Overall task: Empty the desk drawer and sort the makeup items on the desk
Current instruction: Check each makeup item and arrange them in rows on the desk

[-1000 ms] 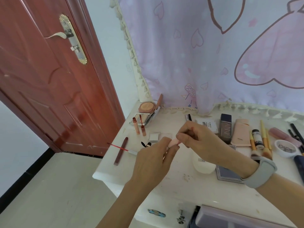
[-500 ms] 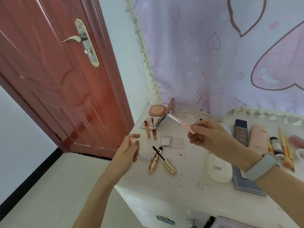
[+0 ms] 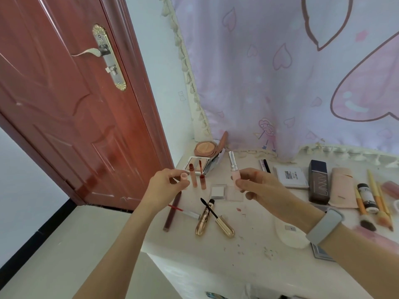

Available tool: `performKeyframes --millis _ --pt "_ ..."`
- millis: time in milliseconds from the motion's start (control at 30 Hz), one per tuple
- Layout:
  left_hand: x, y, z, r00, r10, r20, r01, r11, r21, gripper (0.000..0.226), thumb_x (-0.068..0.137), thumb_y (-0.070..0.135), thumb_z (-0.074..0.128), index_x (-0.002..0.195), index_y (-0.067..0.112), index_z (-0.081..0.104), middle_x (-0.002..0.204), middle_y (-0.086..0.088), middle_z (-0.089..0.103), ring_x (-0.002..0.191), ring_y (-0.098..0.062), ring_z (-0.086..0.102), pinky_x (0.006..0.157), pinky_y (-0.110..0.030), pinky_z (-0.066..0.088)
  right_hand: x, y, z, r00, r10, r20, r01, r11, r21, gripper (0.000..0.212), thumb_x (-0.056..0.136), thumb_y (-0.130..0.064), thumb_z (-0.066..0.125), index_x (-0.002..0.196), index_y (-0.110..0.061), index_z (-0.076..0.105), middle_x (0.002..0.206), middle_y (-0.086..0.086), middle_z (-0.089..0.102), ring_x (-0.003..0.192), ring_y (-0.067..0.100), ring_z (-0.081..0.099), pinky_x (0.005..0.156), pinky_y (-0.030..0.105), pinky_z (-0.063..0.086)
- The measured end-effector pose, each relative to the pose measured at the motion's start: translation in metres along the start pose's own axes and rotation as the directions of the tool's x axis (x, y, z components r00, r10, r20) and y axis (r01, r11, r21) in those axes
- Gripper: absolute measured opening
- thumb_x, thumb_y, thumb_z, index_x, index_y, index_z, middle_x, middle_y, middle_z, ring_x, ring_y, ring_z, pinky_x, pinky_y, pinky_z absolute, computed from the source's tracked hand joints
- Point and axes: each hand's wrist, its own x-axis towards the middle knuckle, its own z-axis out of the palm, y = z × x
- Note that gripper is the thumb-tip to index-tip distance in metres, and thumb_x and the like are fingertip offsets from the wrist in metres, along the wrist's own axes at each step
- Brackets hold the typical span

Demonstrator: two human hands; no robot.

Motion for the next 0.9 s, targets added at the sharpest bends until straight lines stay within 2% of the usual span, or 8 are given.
performKeyframes --millis 100,167,267,400,467,533,633,900 --pt "0.007 -0.004 0.006 1.0 -0.011 0.018 0.008 0.988 0.154 0.01 0.084 0.024 0.061 0.086 0.033 0.065 0.075 0.02 0.06 0.075 -0.009 0.056 0.082 -0.032 0.046 0.008 0.002 0.007 0.994 -0.093 -0.063 0.075 0.965 -0.251 0.008 0.087 -0.015 0.06 0.094 -0.019 0.061 0.081 -0.003 0.056 0.069 0.009 0.047 0.064 0.016 0.038" --pt "0.01 -0.007 0.01 1.0 -0.018 0.012 0.014 0.974 0.226 0.011 0.083 0.026 0.06 0.083 0.036 0.057 0.071 0.025 0.057 0.078 -0.01 0.056 0.09 -0.039 0.045 0.014 0.003 0.016 0.976 -0.204 -0.073 0.157 0.898 -0.412 0.005 0.087 -0.016 0.06 0.09 -0.019 0.058 0.076 -0.008 0.058 0.067 0.007 0.049 0.064 0.014 0.039" --pt "0.013 -0.012 0.012 1.0 -0.015 0.017 0.009 0.95 0.311 0.01 0.083 0.028 0.062 0.084 0.034 0.054 0.071 0.025 0.053 0.079 -0.008 0.054 0.093 -0.039 0.042 0.024 0.006 0.033 0.956 -0.288 -0.053 0.205 0.785 -0.584 0.007 0.087 -0.022 0.058 0.093 -0.019 0.059 0.073 -0.012 0.057 0.061 0.002 0.047 0.059 0.011 0.039" --pt "0.015 -0.016 0.012 0.999 -0.024 0.028 0.014 0.941 0.339 0.006 0.083 0.031 0.063 0.087 0.034 0.06 0.079 0.021 0.057 0.081 -0.008 0.051 0.089 -0.034 0.034 0.035 0.01 0.057 0.951 -0.309 -0.002 0.192 0.596 -0.78 0.016 0.089 -0.033 0.052 0.099 -0.023 0.06 0.075 -0.01 0.052 0.073 0.013 0.049 0.07 0.027 0.041" --pt "0.015 -0.019 0.011 0.999 -0.033 0.022 0.023 0.938 0.345 0.009 0.082 0.031 0.063 0.091 0.033 0.064 0.08 0.02 0.058 0.082 -0.008 0.049 0.086 -0.034 0.033 0.039 0.01 0.067 0.954 -0.3 -0.001 0.162 0.519 -0.84 0.022 0.09 -0.039 0.049 0.103 -0.025 0.059 0.075 -0.009 0.053 0.077 0.016 0.052 0.073 0.03 0.042" --pt "0.016 -0.021 0.012 0.999 -0.033 0.017 0.025 0.932 0.362 0.01 0.083 0.031 0.062 0.093 0.033 0.065 0.082 0.019 0.058 0.083 -0.008 0.047 0.085 -0.034 0.032 0.044 0.013 0.073 0.961 -0.275 -0.008 0.128 0.475 -0.871 0.026 0.09 -0.042 0.047 0.109 -0.028 0.057 0.089 -0.005 0.063 0.087 0.019 0.058 0.077 0.03 0.043" --pt "0.018 -0.025 0.012 0.999 -0.031 0.009 0.026 0.936 0.352 0.01 0.083 0.029 0.062 0.092 0.033 0.065 0.083 0.018 0.059 0.084 -0.01 0.047 0.083 -0.034 0.032 0.053 0.019 0.078 0.97 -0.242 -0.033 0.081 0.447 -0.891 0.028 0.09 -0.043 0.047 0.113 -0.03 0.057 0.107 -0.004 0.065 0.098 0.022 0.06 0.082 0.031 0.045" --pt "0.02 -0.028 0.009 0.999 -0.043 0.014 0.036 0.943 0.331 0.012 0.082 0.028 0.063 0.093 0.031 0.064 0.083 0.018 0.06 0.082 -0.011 0.048 0.081 -0.033 0.03 0.067 0.027 0.086 0.976 -0.21 -0.05 0.027 0.346 -0.938 0.031 0.09 -0.042 0.048 0.115 -0.027 0.059 0.11 -0.001 0.065 0.1 0.024 0.06 0.08 0.032 0.046"
